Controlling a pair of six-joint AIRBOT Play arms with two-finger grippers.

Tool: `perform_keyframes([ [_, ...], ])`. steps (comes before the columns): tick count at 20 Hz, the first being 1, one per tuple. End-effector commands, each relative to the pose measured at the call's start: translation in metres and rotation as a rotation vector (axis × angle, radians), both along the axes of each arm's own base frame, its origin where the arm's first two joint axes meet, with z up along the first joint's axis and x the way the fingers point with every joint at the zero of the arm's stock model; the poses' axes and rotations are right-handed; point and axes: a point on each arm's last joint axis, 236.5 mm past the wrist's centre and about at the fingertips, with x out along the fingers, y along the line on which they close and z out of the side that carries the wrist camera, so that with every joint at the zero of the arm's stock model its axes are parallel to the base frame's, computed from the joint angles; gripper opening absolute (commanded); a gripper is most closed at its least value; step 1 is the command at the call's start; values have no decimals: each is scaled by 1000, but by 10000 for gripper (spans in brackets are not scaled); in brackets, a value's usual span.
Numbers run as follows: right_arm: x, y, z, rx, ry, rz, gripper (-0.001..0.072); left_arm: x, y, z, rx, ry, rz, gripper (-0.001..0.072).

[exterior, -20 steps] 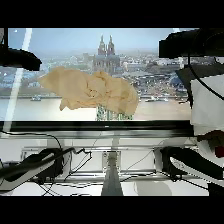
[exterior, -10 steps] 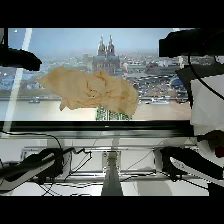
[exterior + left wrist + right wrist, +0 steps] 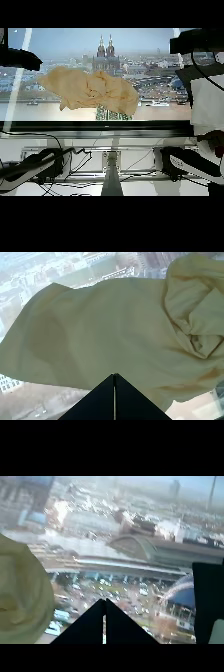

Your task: Fold the clothes and pants, and hang the long-sleeved shirts on hangers.

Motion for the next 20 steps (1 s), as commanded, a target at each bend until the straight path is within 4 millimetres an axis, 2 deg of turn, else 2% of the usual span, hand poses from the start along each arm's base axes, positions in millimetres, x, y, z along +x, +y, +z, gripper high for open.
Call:
perform_keyframes([
  [1, -10, -24, -99, 1, 262, 81, 12, 0, -20, 8, -95, -8, -21, 16],
  [3, -21, -9, -165, 115, 410, 181, 12, -1, -31, 13, -144, -14, -37, 16],
  [4, -17, 2, -189, 210, 434, 164, 113, 0, -34, 15, -159, -19, -40, 16],
  [5, -3, 12, -206, 294, 417, 125, 411, 0, -35, 16, -167, -21, -42, 16],
  [6, 15, 19, -221, 363, 399, 64, 499, 0, -35, 16, -167, -21, -42, 16],
  [7, 27, 25, -236, 417, 402, 27, 500, 0, -35, 16, -166, -21, -41, 16],
  [9, 36, 47, -266, 543, 451, 6, 505, 0, -35, 16, -167, -19, -42, 16],
  [11, 36, 65, -291, 617, 499, 55, 506, -3, -37, 15, -173, -6, -47, 16],
  [14, 28, 70, -320, 638, 568, 58, 505, -3, -41, 17, -191, -7, -53, 27],
  [15, 24, 71, -325, 640, 590, 60, 505, -3, -41, 17, -189, -7, -52, 71],
  [17, 18, 71, -333, 639, 622, 63, 504, -3, -41, 17, -189, -8, -52, 499],
  [18, 14, 72, -335, 642, 639, 67, 501, -3, -41, 17, -189, -8, -52, 535],
  [20, 5, 77, -338, 643, 677, 96, 459, -3, -41, 17, -188, -7, -52, 535],
])
